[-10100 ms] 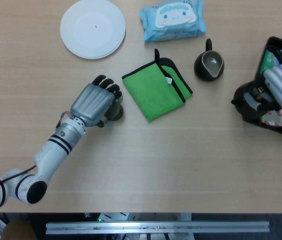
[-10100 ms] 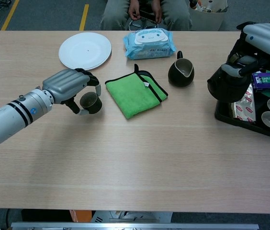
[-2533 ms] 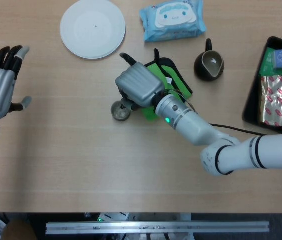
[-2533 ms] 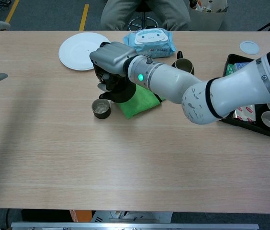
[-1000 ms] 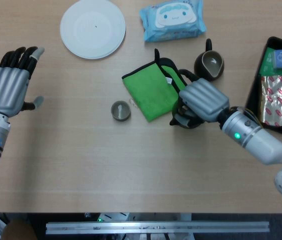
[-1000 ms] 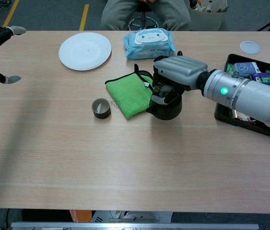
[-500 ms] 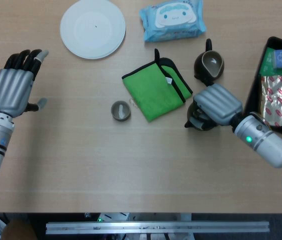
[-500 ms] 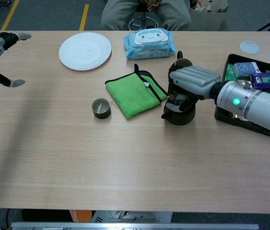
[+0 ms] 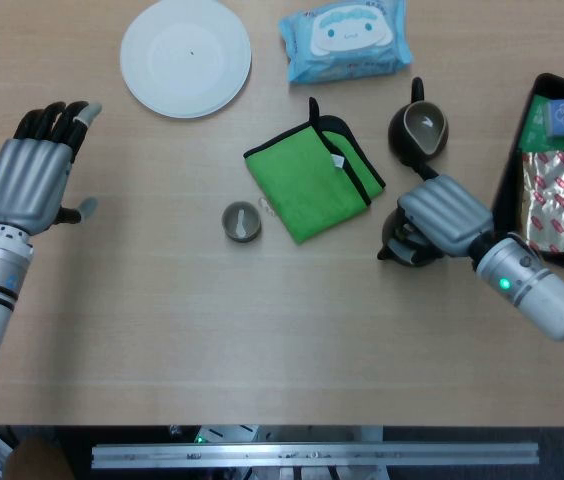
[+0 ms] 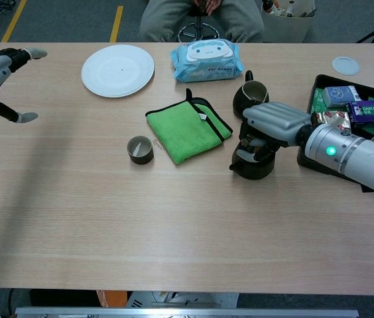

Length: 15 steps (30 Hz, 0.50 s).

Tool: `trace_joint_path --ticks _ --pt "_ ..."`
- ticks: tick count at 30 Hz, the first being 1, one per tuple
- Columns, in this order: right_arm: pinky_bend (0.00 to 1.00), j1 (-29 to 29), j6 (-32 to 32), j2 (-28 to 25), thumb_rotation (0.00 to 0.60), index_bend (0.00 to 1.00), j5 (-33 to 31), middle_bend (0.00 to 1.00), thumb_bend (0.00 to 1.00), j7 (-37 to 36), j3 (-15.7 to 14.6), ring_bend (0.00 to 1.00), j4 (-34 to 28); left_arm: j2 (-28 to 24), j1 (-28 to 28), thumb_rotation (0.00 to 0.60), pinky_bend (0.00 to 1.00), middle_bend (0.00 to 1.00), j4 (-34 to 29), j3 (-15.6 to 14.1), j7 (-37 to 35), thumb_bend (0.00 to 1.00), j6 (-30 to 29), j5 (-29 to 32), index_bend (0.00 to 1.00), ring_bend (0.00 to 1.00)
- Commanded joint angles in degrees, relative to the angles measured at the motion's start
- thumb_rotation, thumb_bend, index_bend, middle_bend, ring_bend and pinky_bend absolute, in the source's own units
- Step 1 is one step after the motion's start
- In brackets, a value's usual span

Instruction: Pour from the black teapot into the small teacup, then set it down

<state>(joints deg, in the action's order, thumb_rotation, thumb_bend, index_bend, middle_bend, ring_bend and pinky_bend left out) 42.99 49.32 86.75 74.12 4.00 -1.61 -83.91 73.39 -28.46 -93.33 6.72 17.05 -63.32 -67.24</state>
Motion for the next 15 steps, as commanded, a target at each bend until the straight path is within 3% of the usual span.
trace_joint_path --ticks 1,15 --pt "0.03 -0.66 0.19 0.56 0.549 1.00 1.05 0.97 0.37 -1.35 0.13 0.88 0.87 0.10 -0.10 0.600 0.13 0.09 0.03 0.01 0.13 0.21 0.08 0.08 0.01 0.07" --pt "0.02 -1.78 -1.05 0.95 0.548 0.99 3.56 0.89 0.37 -6.01 0.93 0.81 2.74 0.32 -0.63 0.600 0.13 0.09 -0.01 0.05 0.95 0.21 0.54 0.75 0.01 0.07"
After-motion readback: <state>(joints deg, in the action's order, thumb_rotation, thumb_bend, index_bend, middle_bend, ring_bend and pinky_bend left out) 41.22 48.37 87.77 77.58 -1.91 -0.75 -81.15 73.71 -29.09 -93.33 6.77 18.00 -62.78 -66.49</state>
